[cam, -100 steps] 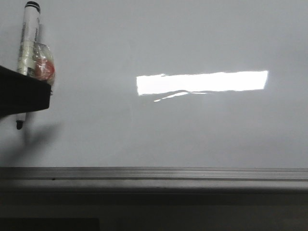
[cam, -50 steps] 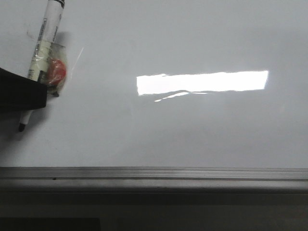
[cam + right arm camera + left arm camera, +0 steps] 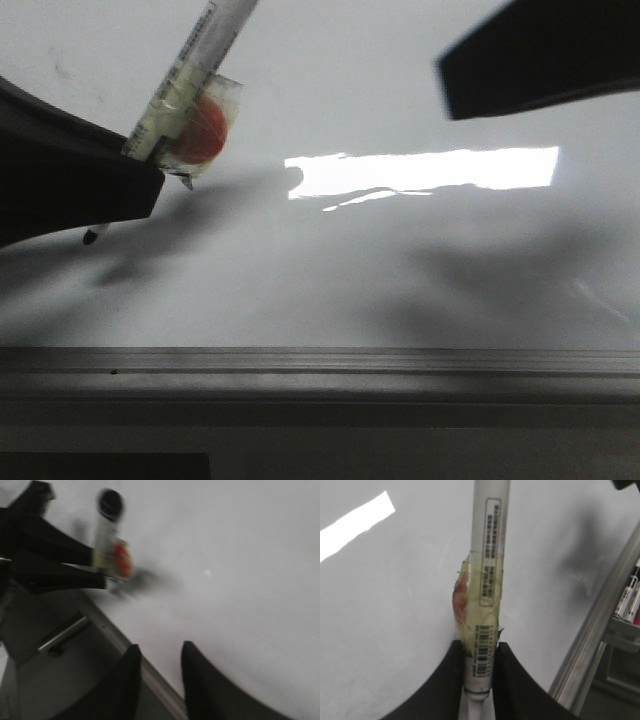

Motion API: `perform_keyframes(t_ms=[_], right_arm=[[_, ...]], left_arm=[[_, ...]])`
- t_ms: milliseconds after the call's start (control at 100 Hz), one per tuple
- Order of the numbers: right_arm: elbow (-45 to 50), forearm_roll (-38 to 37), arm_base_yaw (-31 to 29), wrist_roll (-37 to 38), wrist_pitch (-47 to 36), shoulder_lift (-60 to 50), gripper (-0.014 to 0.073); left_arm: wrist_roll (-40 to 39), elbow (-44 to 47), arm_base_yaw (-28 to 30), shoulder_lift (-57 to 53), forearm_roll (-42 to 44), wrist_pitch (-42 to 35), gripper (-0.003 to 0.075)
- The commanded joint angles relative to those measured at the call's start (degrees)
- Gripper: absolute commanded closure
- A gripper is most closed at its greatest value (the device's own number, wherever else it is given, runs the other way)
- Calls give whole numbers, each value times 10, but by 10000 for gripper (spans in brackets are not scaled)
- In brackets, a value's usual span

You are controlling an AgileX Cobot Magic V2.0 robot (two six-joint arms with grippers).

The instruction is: Write number 3 on whiteboard

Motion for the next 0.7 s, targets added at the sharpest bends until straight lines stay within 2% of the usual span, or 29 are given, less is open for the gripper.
perform_keyframes(t_ms=[0, 40, 80, 340, 570, 640, 690], right_arm=[[-55, -8, 42, -10, -44, 37, 165], [-74, -9, 54, -10, -40, 51, 109], [-87, -9, 59, -10, -36, 67, 104], [-138, -10, 67, -10, -36, 132, 214], [-163, -18, 67, -11, -34, 175, 253], [-163, -18, 64, -11, -21, 183, 385], [-163, -18, 59, -11, -11, 186, 557]], left_arm=[[2, -19, -4, -4, 66, -41, 740], [2, -19, -4, -4, 86, -41, 740], [2, -19, -4, -4, 96, -41, 740], [1, -19, -6, -4, 117, -42, 740], [1, -19, -6, -4, 117, -44, 740], [1, -19, -6, -4, 115, -44, 741], [1, -19, -6, -6, 111, -47, 740]])
